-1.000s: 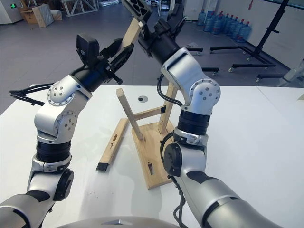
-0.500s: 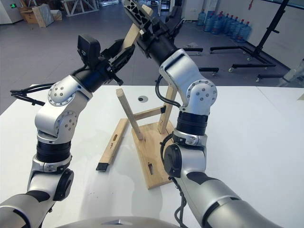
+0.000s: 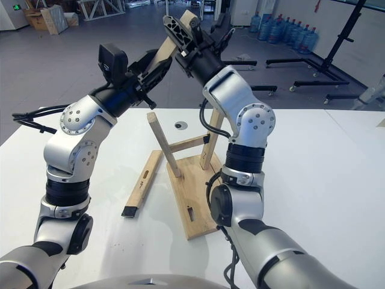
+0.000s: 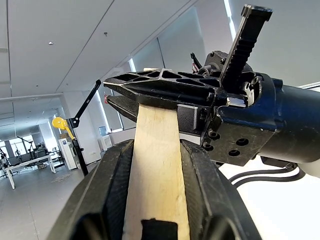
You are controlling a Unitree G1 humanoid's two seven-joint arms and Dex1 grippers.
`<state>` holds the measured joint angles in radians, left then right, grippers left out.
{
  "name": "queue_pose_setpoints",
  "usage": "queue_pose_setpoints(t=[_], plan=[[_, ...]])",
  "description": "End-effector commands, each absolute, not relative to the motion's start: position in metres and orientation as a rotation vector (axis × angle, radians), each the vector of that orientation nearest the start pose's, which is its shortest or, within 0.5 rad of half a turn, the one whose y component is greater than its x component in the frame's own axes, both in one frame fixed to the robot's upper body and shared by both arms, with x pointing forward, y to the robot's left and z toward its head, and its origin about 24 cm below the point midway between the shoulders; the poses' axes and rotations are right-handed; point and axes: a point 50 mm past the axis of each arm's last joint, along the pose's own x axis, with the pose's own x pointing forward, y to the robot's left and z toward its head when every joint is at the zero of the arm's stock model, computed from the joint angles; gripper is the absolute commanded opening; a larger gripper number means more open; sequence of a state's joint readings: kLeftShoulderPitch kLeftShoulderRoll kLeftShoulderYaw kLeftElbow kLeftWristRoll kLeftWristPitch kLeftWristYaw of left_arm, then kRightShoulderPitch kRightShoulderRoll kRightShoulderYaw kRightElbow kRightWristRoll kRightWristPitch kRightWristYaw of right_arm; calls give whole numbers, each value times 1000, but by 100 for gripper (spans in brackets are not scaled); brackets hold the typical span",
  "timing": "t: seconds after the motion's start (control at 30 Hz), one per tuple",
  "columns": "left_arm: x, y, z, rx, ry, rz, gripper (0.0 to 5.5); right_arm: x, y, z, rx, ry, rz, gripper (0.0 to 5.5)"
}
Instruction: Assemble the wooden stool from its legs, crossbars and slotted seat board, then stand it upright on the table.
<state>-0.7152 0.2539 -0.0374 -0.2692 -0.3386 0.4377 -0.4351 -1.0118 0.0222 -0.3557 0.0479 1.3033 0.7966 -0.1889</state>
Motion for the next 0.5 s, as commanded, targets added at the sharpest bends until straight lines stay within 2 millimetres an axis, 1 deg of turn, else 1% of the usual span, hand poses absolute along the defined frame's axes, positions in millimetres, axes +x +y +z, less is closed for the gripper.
queue_pose_setpoints(t=[0.03,0.23,0.27,0.33,0.37,0.43,0.5], plan=[[302,96,259,140,-470,-760,127,325,-79,296,1000,-73,854,40],[305,97,253,166,-434,-770,127,324,-82,293,956,-83,828,40],[305,97,252,162,-421,-782,164,324,-83,293,953,-85,824,40],[305,97,250,153,-400,-786,192,324,-83,292,951,-88,818,40],[304,97,249,155,-397,-789,196,324,-84,292,952,-90,814,40],[303,98,248,164,-386,-796,232,324,-85,292,954,-96,805,40],[297,105,251,141,-385,-799,258,325,-88,294,955,-109,791,40]])
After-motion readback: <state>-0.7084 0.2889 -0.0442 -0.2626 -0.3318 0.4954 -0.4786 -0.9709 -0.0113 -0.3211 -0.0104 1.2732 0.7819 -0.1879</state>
